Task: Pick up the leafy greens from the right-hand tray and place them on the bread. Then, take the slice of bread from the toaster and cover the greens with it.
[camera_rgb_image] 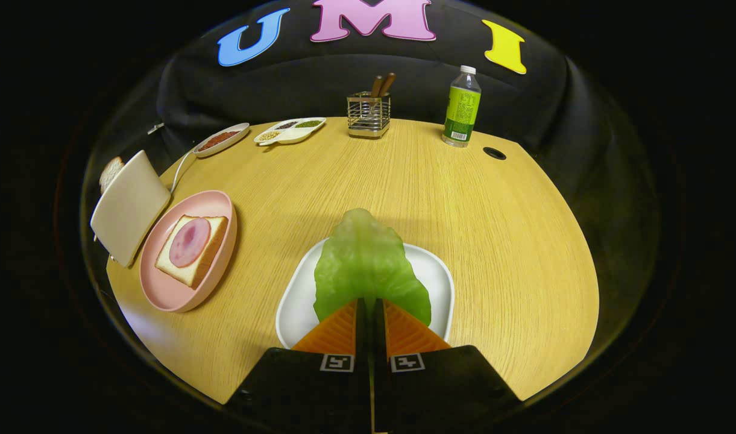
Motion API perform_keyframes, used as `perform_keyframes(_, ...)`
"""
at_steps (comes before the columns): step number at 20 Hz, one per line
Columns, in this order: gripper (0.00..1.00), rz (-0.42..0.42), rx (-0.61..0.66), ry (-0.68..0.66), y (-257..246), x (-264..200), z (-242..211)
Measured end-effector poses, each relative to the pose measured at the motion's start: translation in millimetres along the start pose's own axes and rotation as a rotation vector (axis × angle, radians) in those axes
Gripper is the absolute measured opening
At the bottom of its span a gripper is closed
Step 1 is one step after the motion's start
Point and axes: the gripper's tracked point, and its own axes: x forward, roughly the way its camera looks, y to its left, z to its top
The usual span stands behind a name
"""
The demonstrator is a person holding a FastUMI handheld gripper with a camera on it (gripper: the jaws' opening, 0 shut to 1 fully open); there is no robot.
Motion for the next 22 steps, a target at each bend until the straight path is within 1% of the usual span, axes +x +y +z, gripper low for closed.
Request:
perform_keyframes(3, 0.06, 0.039, 0.011, 0.019, 3.8, 1.3, -0.1)
perform_keyframes(6, 0.06, 0.031, 0.018, 0.029, 2.1, -2.1, 5.3)
perform_keyframes(9, 0.06, 0.026, 0.002, 0.015, 5.2, -17.6, 16.4)
perform_keyframes(14, 0.06, 0.024, -0.012, -0.024, 15.3, -54.6, 49.8)
perform_keyframes(19, 0.06, 0.048, -0.014, -0.065, 49.8, -88.4, 82.3)
perform_keyframes(22, 0.06, 0.076, -0.024, -0.091, 84.6, -96.0, 98.2)
